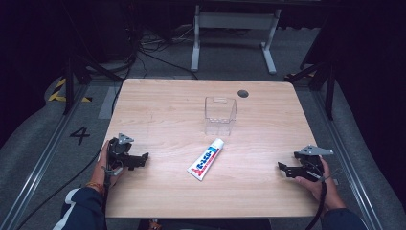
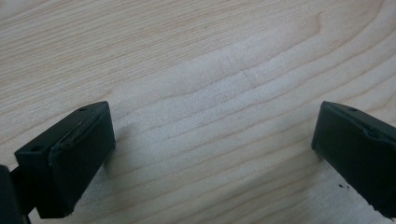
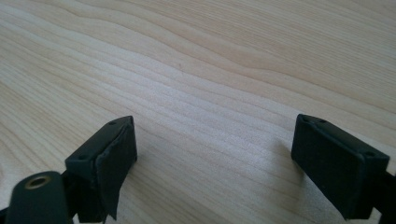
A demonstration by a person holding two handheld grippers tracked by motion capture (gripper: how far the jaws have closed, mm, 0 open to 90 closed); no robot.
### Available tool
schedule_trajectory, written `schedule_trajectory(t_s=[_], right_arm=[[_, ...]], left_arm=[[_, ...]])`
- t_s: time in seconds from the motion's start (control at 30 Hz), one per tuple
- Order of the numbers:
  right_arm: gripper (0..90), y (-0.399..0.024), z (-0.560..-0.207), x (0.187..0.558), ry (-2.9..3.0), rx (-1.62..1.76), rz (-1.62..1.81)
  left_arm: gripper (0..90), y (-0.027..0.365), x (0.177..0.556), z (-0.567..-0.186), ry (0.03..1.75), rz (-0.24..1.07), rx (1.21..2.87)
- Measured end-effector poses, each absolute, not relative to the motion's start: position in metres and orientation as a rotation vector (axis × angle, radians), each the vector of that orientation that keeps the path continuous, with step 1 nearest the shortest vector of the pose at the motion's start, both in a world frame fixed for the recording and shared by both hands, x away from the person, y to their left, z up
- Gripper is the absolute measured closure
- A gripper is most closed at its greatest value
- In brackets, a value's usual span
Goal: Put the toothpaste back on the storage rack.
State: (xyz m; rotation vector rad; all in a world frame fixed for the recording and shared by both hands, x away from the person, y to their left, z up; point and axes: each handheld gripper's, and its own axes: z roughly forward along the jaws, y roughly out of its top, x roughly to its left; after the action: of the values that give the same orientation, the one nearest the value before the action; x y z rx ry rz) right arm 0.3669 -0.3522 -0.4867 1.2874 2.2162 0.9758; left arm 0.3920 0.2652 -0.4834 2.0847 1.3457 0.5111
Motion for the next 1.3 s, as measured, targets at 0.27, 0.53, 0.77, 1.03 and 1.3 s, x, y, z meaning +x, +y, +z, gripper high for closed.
schedule_trajectory(t_s=[0.27, 0.53, 0.77, 1.03, 1.3], right_arm=[[15.8, -0.349, -0.482, 0.367, 2.272, 1.207, 0.928], [17.7, -0.336, -0.474, 0.368, 2.393, 1.127, 0.902], [20.8, -0.312, -0.458, 0.369, 2.457, 0.938, 0.937], [20.3, -0.277, -0.435, 0.378, 2.521, 0.722, 0.984], [20.0, -0.249, -0.428, 0.386, 2.567, 0.598, 0.989]], left_arm=[[0.2, 0.273, 0.387, -0.483, 1.261, 0.481, 2.127], [0.4, 0.274, 0.382, -0.483, 1.156, 0.437, 2.185], [0.4, 0.273, 0.377, -0.483, 1.078, 0.422, 2.209], [0.5, 0.274, 0.371, -0.483, 1.061, 0.397, 2.219], [0.6, 0.273, 0.367, -0.483, 1.085, 0.397, 2.207]])
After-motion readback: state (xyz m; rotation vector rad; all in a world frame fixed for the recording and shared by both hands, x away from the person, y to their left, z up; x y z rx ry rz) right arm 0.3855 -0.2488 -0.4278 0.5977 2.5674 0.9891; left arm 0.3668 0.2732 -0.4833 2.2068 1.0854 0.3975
